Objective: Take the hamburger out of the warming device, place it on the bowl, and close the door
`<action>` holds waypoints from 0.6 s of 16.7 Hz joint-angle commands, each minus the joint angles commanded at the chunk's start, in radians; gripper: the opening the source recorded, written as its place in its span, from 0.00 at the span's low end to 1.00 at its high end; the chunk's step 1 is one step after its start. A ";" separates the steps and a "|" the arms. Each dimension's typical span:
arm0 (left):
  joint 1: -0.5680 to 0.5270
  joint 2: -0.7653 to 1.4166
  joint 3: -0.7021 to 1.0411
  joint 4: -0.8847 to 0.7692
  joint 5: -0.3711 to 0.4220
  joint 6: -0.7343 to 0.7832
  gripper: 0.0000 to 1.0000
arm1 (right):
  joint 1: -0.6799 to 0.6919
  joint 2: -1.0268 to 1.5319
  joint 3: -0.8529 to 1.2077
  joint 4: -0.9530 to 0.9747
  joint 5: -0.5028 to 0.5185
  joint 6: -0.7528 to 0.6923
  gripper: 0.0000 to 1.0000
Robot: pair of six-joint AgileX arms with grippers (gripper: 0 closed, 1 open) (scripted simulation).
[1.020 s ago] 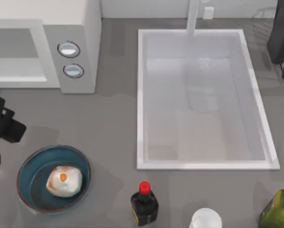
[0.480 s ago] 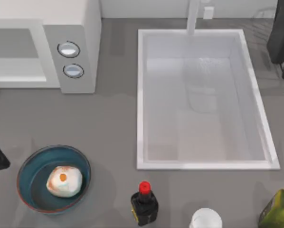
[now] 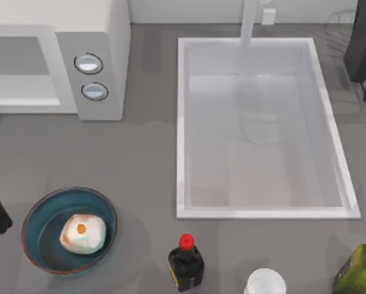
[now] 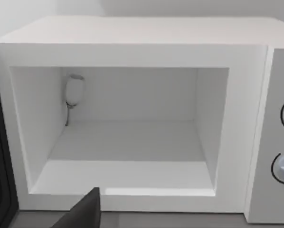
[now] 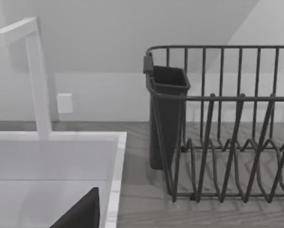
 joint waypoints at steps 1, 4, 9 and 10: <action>0.000 0.000 0.000 0.000 0.000 0.000 1.00 | 0.000 0.000 0.000 0.000 0.000 0.000 1.00; 0.000 0.000 0.000 0.000 0.000 0.000 0.92 | 0.000 0.000 0.000 0.000 0.000 0.000 1.00; 0.000 0.000 0.000 0.000 0.000 0.000 0.55 | 0.000 0.000 0.000 0.000 0.000 0.000 1.00; 0.000 0.000 0.000 0.000 0.000 0.000 0.47 | 0.000 0.000 0.000 0.000 0.000 0.000 1.00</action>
